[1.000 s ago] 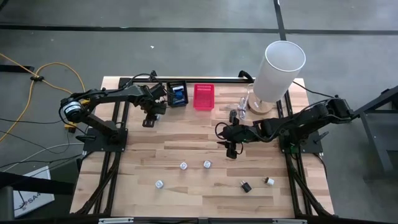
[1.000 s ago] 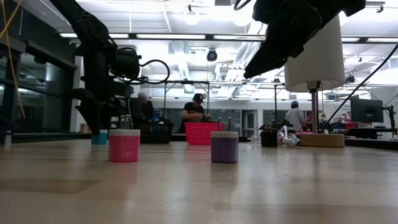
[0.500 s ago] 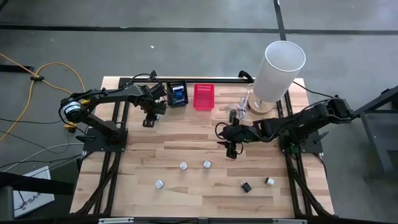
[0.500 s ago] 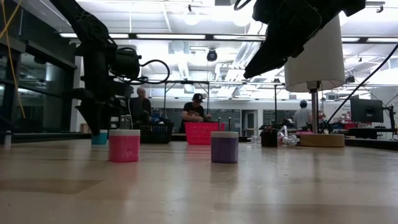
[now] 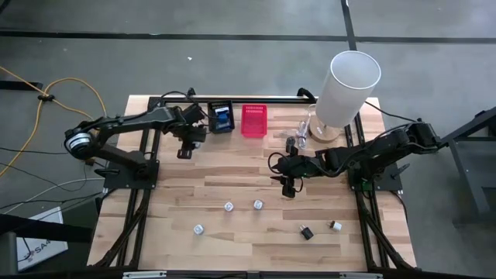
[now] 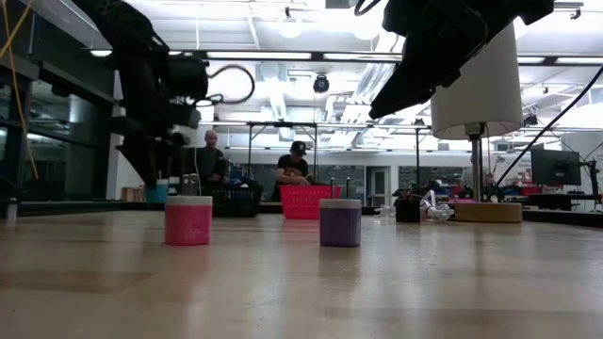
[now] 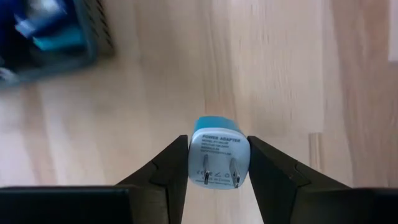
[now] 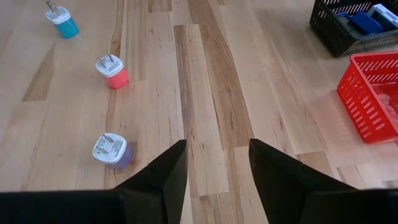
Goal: Pick & Place Office items
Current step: Put the top blue charger adapter into the red basket
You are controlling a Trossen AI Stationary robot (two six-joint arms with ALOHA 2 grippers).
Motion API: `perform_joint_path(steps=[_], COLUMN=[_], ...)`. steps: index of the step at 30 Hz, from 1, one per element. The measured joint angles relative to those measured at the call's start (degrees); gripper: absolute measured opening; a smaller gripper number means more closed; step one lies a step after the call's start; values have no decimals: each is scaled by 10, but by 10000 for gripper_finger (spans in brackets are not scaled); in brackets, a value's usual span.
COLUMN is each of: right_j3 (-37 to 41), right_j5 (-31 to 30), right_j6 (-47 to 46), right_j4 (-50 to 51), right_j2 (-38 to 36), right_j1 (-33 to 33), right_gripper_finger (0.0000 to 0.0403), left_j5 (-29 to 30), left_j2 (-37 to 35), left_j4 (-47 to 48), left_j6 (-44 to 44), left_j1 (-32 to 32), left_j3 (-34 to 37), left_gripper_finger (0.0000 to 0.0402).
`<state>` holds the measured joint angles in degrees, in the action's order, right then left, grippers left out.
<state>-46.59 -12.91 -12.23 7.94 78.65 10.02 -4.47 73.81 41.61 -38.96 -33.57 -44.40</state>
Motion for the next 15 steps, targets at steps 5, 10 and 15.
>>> perform_joint_path(steps=[5,10,15], right_j3=[0,0,0], right_j5=[0,0,0], right_j6=[0,0,0], right_j4=[0,0,0], right_j2=[0,0,0], right_j1=[0,0,0], right_gripper_finger=[159,159,159], left_j5=[0,3,17], left_j2=[-41,-55,-55], left_j4=[-30,-75,-126], left_j6=[7,16,20], left_j1=[21,39,42], left_j3=[-1,-1,-1], left_gripper_finger=[136,136,136])
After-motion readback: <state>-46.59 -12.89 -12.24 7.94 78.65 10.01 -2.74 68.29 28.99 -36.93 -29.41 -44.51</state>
